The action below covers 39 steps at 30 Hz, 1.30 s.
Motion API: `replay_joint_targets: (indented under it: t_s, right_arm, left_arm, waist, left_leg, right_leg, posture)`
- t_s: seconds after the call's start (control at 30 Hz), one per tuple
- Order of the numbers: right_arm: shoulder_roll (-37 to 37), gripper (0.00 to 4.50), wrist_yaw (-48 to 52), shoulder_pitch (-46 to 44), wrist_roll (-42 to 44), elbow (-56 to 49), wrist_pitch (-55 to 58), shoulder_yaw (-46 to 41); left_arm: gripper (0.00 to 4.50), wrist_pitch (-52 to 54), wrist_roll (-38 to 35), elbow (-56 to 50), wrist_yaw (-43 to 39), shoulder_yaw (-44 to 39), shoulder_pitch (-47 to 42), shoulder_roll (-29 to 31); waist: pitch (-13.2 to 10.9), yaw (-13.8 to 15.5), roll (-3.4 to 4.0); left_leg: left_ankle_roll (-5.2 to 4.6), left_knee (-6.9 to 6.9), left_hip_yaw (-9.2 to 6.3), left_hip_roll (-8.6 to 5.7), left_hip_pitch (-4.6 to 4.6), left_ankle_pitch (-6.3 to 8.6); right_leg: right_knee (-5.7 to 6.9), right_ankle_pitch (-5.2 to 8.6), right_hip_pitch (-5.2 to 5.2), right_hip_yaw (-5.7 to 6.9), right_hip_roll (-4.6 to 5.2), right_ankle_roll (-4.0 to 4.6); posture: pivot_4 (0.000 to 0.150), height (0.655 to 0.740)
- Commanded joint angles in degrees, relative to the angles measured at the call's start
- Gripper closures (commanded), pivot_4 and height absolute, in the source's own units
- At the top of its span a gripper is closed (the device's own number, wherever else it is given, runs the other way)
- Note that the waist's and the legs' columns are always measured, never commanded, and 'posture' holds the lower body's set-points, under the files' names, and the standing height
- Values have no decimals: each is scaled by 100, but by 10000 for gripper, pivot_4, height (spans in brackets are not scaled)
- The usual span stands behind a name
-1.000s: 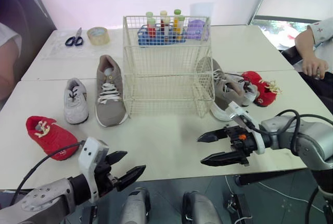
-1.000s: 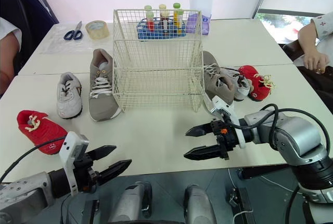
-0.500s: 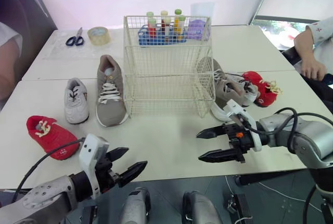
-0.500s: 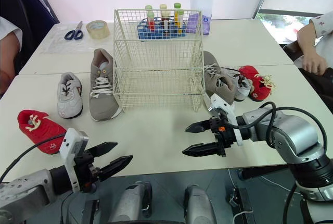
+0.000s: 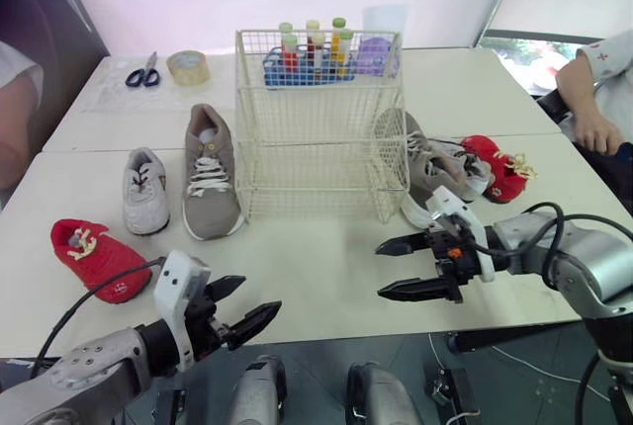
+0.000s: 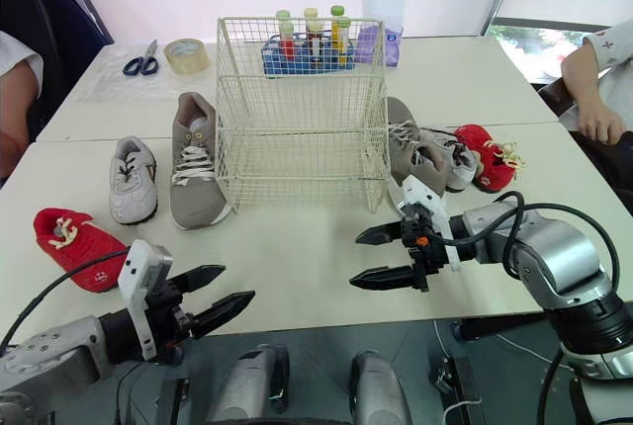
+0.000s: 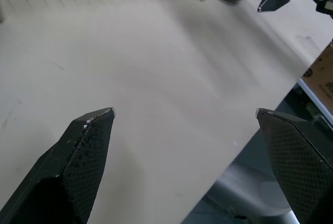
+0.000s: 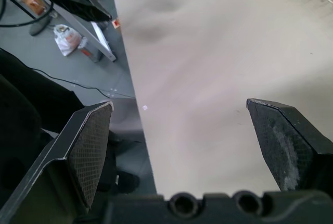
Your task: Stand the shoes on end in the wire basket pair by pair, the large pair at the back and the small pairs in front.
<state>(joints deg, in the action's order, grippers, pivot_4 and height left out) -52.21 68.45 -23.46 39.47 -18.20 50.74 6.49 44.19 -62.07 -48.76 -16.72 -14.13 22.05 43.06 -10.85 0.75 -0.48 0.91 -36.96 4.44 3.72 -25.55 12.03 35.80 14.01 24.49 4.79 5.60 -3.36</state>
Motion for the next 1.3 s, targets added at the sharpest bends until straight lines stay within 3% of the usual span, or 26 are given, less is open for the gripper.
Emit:
replay_joint_targets:
  t_s: [0.03,0.17,0.37,0.53,0.63,0.83,0.97,1.0,1.07,1.27,1.3]
  right_arm:
    - [-402,0,513,-1073,-306,167,-345,1]
    - [-678,0,1342,-3109,-603,1004,-429,271]
    - [-415,0,2081,-4524,-1747,2437,-1653,931]
    - [132,0,2405,-4866,-2322,2926,-2344,1552]
    - [225,0,2405,-4755,-2239,2811,-2397,1848]
    - [568,0,2395,-4502,-2831,2835,-2437,2087]
    - [991,0,1848,-4363,-3400,3058,-2556,2243]
    - [1088,5589,1705,-4351,-3526,3156,-2618,2237]
    - [1210,12287,1607,-4294,-3748,3397,-2921,2262]
    - [1286,43783,1816,-4258,-3866,3459,-3006,2176]
    - [1294,43783,1833,-4249,-3866,3430,-2974,2157]
  left_arm:
    - [242,-162,303,92,-520,-519,-281,506]
    - [242,163,-769,288,-1344,-1797,-983,1615]
    - [242,383,-1897,583,-1486,-2230,-1822,2321]
    - [242,473,-1646,493,-1524,-1955,-2054,2524]
    - [242,405,-1529,528,-1415,-1867,-2126,2422]
    - [242,357,-1330,624,-1396,-1735,-2190,2260]
    - [242,241,-1106,600,-1270,-1416,-2339,2017]
    - [0,231,-1089,601,-1240,-1356,-2397,1964]
    - [0,210,-975,605,-1202,-1184,-2496,1848]
    - [0,207,-653,624,-1262,-1052,-2548,1698]
    - [0,203,-630,630,-1267,-1040,-2569,1685]
  waist:
    - [-15,-13,17]
    - [-46,-32,21]
    - [-38,-43,2]
    - [-39,-101,4]
    - [-40,-140,6]
    - [-41,-151,6]
    - [-39,-150,4]
    - [-39,-149,4]
    - [-39,-141,4]
    - [-39,-141,4]
    - [-38,-142,3]
  left_leg:
    - [0,-5,3,0,-1,0]
    - [0,-6,9,10,0,0]
    - [24,1,17,9,0,34]
    - [17,-2,36,8,-49,22]
    - [32,9,31,13,-49,13]
    - [33,-12,31,13,-48,13]
    - [38,-16,32,14,-38,5]
    - [40,-16,31,16,-28,3]
    - [41,-15,31,16,-21,2]
    - [40,-13,32,15,-20,0]
    - [40,-13,32,15,-20,0]
  right_leg:
    - [9,0,6,-1,0,0]
    - [18,2,31,3,-5,-5]
    - [1,-13,33,5,-1,15]
    - [35,-45,71,-9,-6,-63]
    - [40,-44,76,-6,-15,-65]
    - [41,-49,70,-7,-14,-55]
    - [42,-56,62,-9,-14,-43]
    - [43,-57,55,-9,-16,-42]
    - [45,-57,50,-9,-16,-41]
    - [46,-58,47,-9,-16,-46]
    - [47,-59,48,-9,-16,-46]
  posture:
    - [1500,7400]
    - [1500,7400]
    - [1500,7400]
    - [1500,7400]
    - [1500,7400]
    - [1500,7400]
    - [1500,7400]
    - [1500,7400]
    - [1500,7400]
    - [1500,7400]
    - [1500,7400]
